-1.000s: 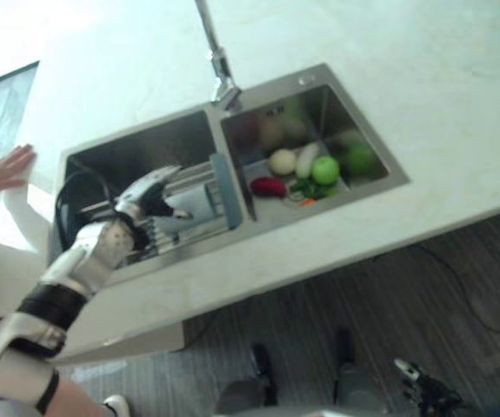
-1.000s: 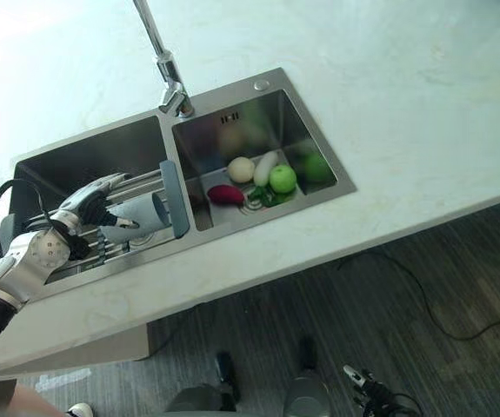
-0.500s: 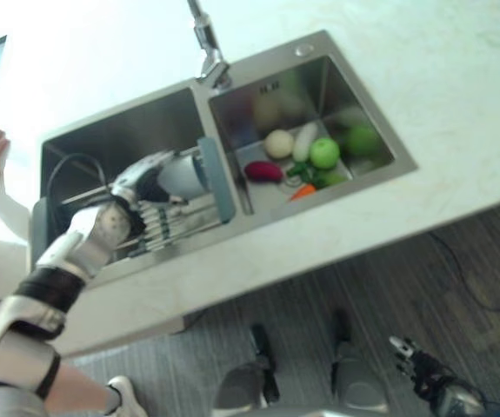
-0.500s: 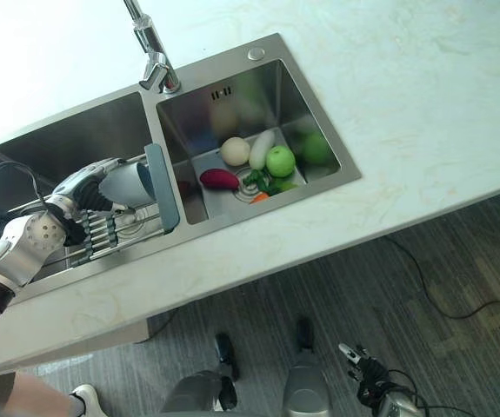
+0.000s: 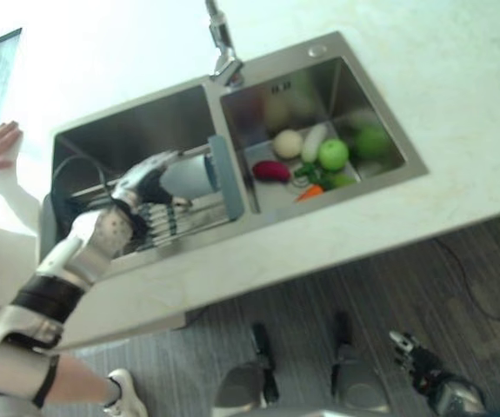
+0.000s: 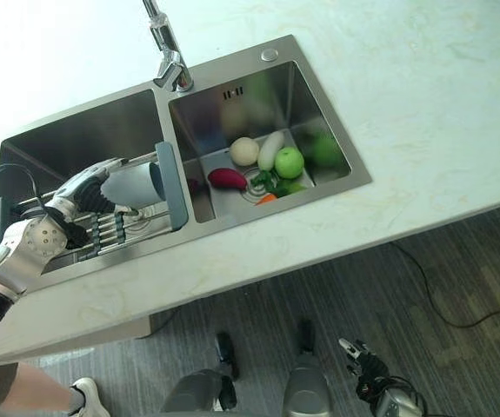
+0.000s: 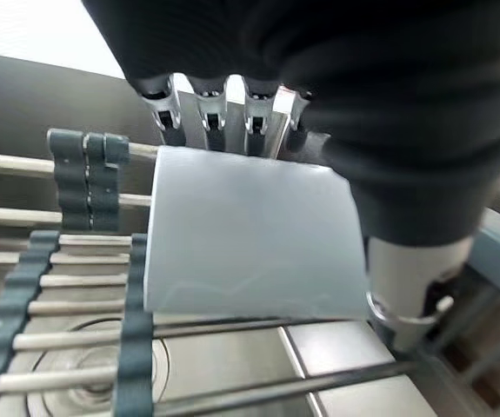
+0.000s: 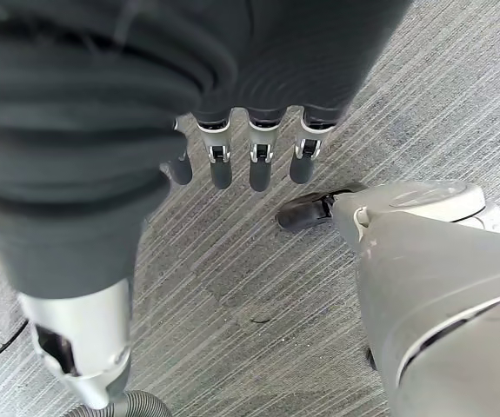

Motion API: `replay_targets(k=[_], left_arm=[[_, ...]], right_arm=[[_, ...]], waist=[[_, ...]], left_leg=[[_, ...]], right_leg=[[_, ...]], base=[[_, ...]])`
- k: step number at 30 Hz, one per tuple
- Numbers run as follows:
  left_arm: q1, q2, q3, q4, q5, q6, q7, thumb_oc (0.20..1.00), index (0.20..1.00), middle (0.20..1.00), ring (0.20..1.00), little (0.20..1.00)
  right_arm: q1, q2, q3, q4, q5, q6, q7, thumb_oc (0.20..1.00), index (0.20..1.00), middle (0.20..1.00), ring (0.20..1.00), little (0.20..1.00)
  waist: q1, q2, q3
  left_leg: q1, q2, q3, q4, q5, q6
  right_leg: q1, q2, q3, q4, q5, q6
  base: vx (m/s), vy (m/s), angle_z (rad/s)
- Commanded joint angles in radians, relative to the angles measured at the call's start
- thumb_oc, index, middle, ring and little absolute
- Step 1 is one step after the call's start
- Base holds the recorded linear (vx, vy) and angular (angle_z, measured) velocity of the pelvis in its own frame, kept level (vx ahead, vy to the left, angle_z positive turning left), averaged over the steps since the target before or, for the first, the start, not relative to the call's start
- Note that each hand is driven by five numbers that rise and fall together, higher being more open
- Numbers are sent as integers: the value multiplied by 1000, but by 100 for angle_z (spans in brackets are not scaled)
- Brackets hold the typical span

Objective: Place the dishes in the dishwasher.

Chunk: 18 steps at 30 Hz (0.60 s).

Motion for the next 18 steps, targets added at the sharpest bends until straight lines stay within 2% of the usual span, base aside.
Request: replay_targets(k=[1,6,18], left_arm=[[8,67,94,-6,31,12,63,1000,1000,1000,1000,1000],[53,52,130,-51,50,5,64,1000,1000,1000,1000,1000],[6,41,67,-2,46,19,56,1000,1000,1000,1000,1000]], right_arm=[[-5,31,-3,2,31,-25,-2,1000,1000,1000,1000,1000],[0,37,-6,1,31,-33,-3,1000,1000,1000,1000,1000],[-15,30,1,-4,30,-20,-7,1000,1000,1000,1000,1000]], waist=[[16,-39,-9],[24,-36,-9],[9,-40,-4]], left_leg=[[-20,-10,-92,18,-22,-19],[-21,-12,-97,17,-21,-18],[-20,-8,-86,16,-20,-19]], right_leg=[[0,-76,-74,13,30,73],[3,-78,-82,12,31,74],[-5,-74,-69,14,34,75]], base=[[0,0,0],[0,0,0],[-2,0,1]])
